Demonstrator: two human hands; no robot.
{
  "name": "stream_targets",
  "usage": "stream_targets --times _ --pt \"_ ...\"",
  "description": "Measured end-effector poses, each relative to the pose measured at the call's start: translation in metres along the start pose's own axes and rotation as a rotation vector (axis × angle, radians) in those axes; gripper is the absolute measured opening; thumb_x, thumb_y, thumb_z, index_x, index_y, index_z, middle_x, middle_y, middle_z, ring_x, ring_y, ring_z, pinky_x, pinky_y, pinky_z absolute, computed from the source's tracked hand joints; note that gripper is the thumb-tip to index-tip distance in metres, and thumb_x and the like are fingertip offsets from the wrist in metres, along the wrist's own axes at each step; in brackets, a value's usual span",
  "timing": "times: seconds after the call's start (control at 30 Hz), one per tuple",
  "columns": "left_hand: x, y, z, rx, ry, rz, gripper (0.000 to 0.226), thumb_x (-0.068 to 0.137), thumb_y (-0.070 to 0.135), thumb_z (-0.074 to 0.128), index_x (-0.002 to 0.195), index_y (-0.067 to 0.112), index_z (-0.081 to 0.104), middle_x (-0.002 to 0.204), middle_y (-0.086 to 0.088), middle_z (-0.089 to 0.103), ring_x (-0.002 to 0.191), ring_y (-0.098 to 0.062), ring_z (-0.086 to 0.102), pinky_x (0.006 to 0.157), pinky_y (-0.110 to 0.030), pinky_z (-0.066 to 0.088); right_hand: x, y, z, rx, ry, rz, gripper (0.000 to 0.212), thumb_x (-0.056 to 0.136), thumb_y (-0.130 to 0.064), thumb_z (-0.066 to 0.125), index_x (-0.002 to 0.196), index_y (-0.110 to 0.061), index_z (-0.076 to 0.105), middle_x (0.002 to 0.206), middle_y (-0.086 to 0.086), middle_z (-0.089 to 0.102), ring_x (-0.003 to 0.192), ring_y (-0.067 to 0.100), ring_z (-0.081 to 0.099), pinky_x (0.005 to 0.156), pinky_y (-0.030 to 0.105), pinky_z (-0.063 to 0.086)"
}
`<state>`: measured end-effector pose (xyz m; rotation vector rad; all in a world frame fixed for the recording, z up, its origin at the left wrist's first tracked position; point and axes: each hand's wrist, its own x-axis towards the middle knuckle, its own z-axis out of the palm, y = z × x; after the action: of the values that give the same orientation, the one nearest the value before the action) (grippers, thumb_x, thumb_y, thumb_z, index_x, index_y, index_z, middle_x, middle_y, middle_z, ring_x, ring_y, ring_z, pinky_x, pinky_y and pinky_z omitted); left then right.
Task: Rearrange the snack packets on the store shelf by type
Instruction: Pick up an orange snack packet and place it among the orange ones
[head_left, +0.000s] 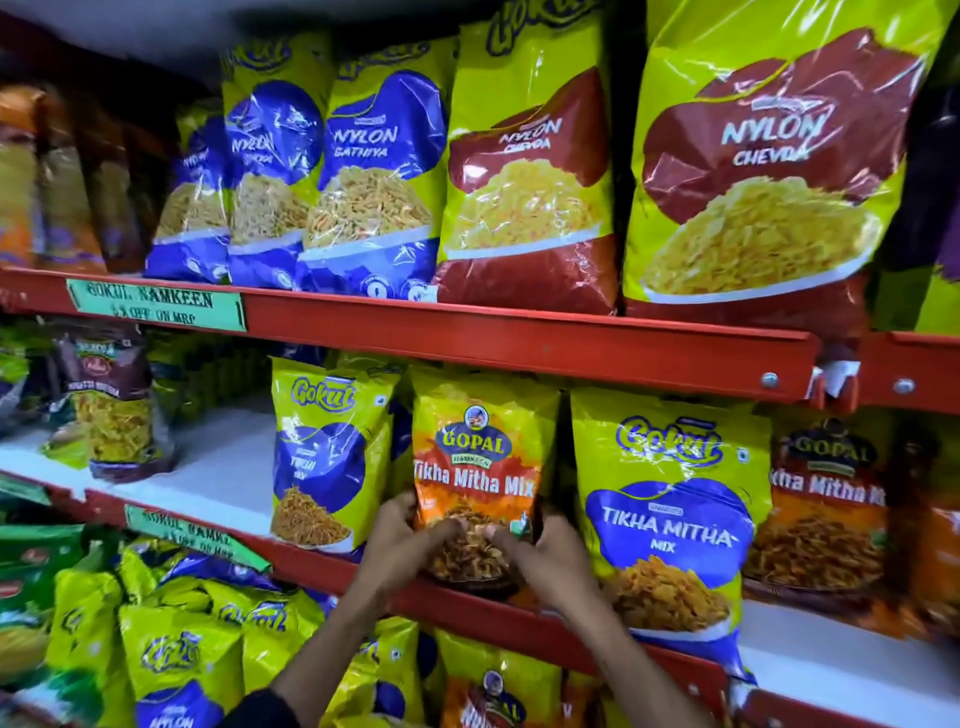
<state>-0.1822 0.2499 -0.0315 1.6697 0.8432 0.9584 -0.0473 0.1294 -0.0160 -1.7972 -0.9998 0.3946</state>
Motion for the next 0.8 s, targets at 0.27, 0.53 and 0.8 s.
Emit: stream_targets --times 0.27,0.53,0.8 --pt "-0.046 0.006 -0.004 -0.273 0.150 0.215 0.043 0.052 0.019 0.088 0.091 0.014 0.070 0.079 0.005 0.081 0.072 -0.009 0.074 0.064 -0.022 0.061 -0.031 0.004 -0.005 0.154 0.120 -0.182 0.051 0.070 -0.025 0.086 0.115 -0.020 0.064 0.102 -0.011 0.076 0.093 -0.005 0.070 0.079 0.018 0.055" --pt "-0.131 0.083 0.013 -0.221 0.138 0.390 0.039 0.051 0.029 0.086 0.088 0.021 0.076 0.084 0.001 0.082 0.073 -0.012 0.076 0.063 -0.023 0.061 -0.120 -0.015 -0.078 0.301 0.178 -0.300 0.046 0.061 -0.035 0.085 0.104 -0.027 0.070 0.093 -0.014 0.080 0.085 0.003 0.075 0.074 0.023 0.061" --pt "-0.174 0.133 0.107 -0.202 -0.084 0.275 0.033 0.056 0.026 0.090 0.086 0.018 0.079 0.082 0.002 0.083 0.079 -0.017 0.078 0.071 -0.039 0.064 -0.168 0.018 -0.192 0.330 0.262 -0.226 0.052 0.060 -0.036 0.083 0.107 -0.018 0.070 0.096 -0.001 0.081 0.091 0.016 0.076 0.082 0.036 0.060"
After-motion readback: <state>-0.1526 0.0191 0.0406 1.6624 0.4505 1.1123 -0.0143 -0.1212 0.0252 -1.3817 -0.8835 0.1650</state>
